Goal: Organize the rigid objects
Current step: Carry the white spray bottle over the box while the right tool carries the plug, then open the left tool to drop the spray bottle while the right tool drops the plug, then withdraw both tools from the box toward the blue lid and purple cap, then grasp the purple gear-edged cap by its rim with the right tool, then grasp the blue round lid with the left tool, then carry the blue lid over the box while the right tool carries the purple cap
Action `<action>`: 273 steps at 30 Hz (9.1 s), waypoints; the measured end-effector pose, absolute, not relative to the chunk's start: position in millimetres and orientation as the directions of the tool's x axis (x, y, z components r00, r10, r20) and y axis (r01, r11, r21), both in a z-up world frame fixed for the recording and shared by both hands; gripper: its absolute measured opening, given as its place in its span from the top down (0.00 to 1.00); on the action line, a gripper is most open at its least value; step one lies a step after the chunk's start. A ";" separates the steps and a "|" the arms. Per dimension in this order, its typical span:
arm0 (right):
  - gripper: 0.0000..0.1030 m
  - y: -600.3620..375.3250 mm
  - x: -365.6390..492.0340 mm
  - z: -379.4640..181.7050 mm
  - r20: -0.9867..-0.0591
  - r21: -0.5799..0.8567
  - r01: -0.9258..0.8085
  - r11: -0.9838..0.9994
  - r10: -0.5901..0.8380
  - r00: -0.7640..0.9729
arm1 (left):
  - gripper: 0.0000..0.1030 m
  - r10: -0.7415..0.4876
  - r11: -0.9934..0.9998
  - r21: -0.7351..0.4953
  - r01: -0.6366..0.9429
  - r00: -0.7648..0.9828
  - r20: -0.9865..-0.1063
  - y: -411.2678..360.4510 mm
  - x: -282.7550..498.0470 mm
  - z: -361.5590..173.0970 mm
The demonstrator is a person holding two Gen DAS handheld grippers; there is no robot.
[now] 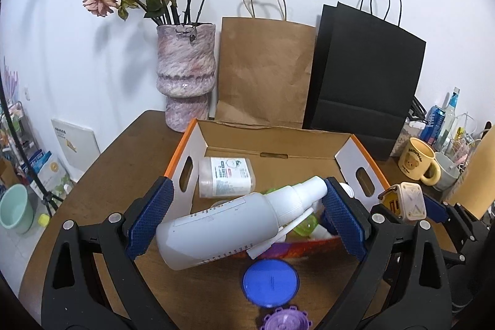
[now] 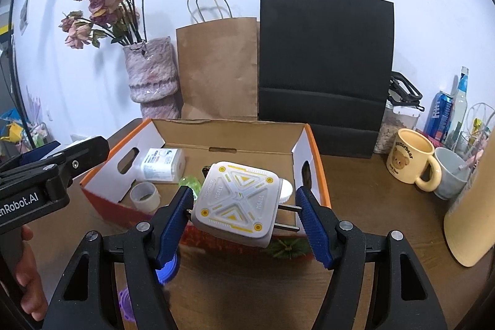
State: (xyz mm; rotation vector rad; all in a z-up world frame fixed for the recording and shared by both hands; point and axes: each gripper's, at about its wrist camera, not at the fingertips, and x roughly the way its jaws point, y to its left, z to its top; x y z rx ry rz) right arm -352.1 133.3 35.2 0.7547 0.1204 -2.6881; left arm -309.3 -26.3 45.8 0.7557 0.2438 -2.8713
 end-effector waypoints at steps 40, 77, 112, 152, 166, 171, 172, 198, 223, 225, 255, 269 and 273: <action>0.02 110.7 -443.6 -0.6 -0.586 -0.019 0.395 -0.918 -0.310 -0.748 | 0.00 -0.156 -0.979 -0.026 0.203 -0.823 -0.547 -42.1 -396.2 8.9; 0.00 124.3 -389.1 10.2 -0.505 -0.033 0.376 -0.926 -0.309 -0.806 | 0.00 -0.132 -0.980 -0.064 0.187 -0.861 -0.492 -45.4 -346.4 13.9; 0.00 124.8 -260.7 -2.5 -0.544 -0.026 0.457 -0.889 -0.371 -0.753 | 0.00 -0.100 -0.985 -0.066 0.161 -0.832 -0.546 -55.2 -225.9 -7.6; 0.30 58.9 -273.5 -51.1 -0.762 -0.048 0.495 -0.868 -0.288 -0.580 | 0.00 -0.071 -0.986 -0.081 0.143 -0.813 -0.578 -85.8 -189.1 -23.0; 0.44 66.2 -268.7 -41.5 -0.725 -0.034 0.516 -0.856 -0.334 -0.602 | 0.00 -0.084 -0.985 -0.070 0.159 -0.788 -0.611 -83.4 -198.2 -32.2; 0.44 74.5 -272.4 -34.9 -0.707 -0.029 0.506 -0.862 -0.340 -0.620 | 0.00 -0.085 -0.986 -0.060 0.156 -0.776 -0.625 -78.0 -205.6 -35.1; 0.44 77.0 -273.7 -33.8 -0.704 -0.029 0.503 -0.864 -0.340 -0.624 | 0.00 -0.086 -0.986 -0.056 0.155 -0.775 -0.627 -75.7 -207.3 -35.4; 0.44 166.0 -319.8 -17.8 -0.649 0.000 0.400 -0.917 -0.304 -0.697 | 0.00 -0.068 -0.991 -0.030 0.127 -0.700 -0.711 -3.2 -279.9 -50.9; 0.44 184.0 -333.8 -23.1 -0.647 -0.016 0.396 -0.918 -0.293 -0.704 | 0.18 -0.082 -0.977 -0.058 0.207 -0.606 -0.791 17.2 -326.2 -69.9; 0.44 183.4 -333.7 -23.4 -0.648 -0.017 0.397 -0.918 -0.293 -0.704 | 0.29 -0.091 -0.978 -0.044 0.206 -0.604 -0.792 19.4 -326.2 -70.9; 0.44 180.8 -318.0 -9.7 -0.581 -0.007 0.412 -0.911 -0.331 -0.743 | 0.39 -0.090 -0.994 0.007 0.111 -0.766 -0.637 24.9 -277.5 -19.4; 0.44 169.5 -296.2 5.0 -0.527 -0.018 0.435 -0.900 -0.361 -0.769 | 0.39 -0.102 -0.993 0.012 0.119 -0.795 -0.597 12.1 -262.6 -4.6; 0.44 165.6 -292.1 8.6 -0.517 -0.017 0.436 -0.900 -0.365 -0.774 | 0.39 -0.100 -0.993 0.008 0.119 -0.800 -0.592 11.3 -261.3 -2.0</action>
